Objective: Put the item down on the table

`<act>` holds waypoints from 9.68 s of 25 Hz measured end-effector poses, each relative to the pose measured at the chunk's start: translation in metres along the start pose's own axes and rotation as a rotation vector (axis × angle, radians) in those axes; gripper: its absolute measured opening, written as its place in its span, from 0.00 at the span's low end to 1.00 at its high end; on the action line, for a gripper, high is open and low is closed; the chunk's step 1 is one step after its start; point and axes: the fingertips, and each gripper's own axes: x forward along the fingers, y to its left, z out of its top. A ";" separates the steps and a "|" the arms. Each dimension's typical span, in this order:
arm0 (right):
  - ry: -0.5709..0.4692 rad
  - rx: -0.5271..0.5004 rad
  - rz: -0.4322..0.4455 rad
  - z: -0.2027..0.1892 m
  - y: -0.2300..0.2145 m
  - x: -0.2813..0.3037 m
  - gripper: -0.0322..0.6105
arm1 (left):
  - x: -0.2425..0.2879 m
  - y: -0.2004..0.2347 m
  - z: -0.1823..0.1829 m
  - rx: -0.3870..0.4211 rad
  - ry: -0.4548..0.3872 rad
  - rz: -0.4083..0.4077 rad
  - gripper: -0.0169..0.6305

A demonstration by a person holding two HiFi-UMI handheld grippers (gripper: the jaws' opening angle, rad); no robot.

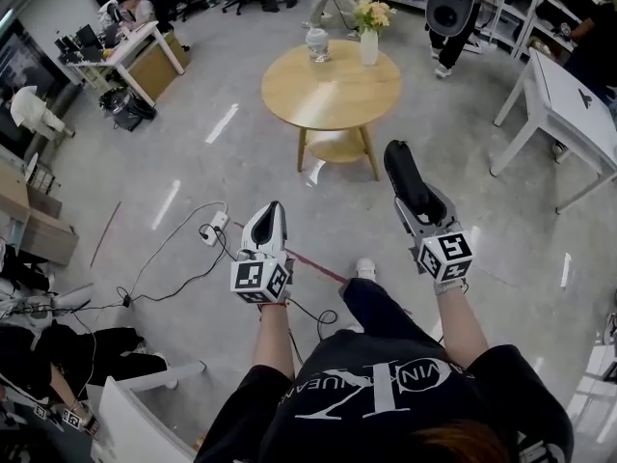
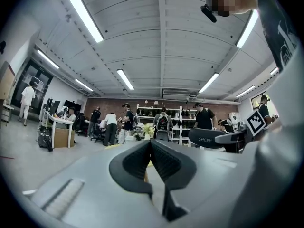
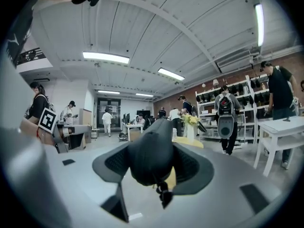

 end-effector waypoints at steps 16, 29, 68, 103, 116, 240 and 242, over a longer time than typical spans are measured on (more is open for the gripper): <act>0.014 0.006 0.074 0.010 -0.057 0.137 0.46 | 0.125 0.060 -0.002 -0.019 0.020 0.049 0.05; 0.017 0.054 0.113 0.005 -0.125 0.229 0.46 | 0.231 0.083 -0.008 0.002 0.054 0.075 0.05; 0.146 0.074 0.084 -0.022 -0.169 0.341 0.46 | 0.390 0.129 -0.046 -0.010 0.129 -0.061 0.05; 0.399 0.170 0.084 -0.088 -0.145 0.538 0.46 | 0.520 0.229 -0.127 -0.110 0.304 -0.276 0.05; 0.470 0.190 0.168 -0.114 -0.152 0.596 0.46 | 0.554 0.257 -0.120 -0.118 0.304 -0.201 0.05; -0.068 -0.035 -0.129 0.104 -0.280 0.556 0.10 | 0.600 0.268 0.010 -0.080 0.012 -0.169 0.05; -0.071 -0.039 -0.130 0.106 -0.280 0.556 0.10 | 0.600 0.270 0.011 -0.087 0.006 -0.169 0.05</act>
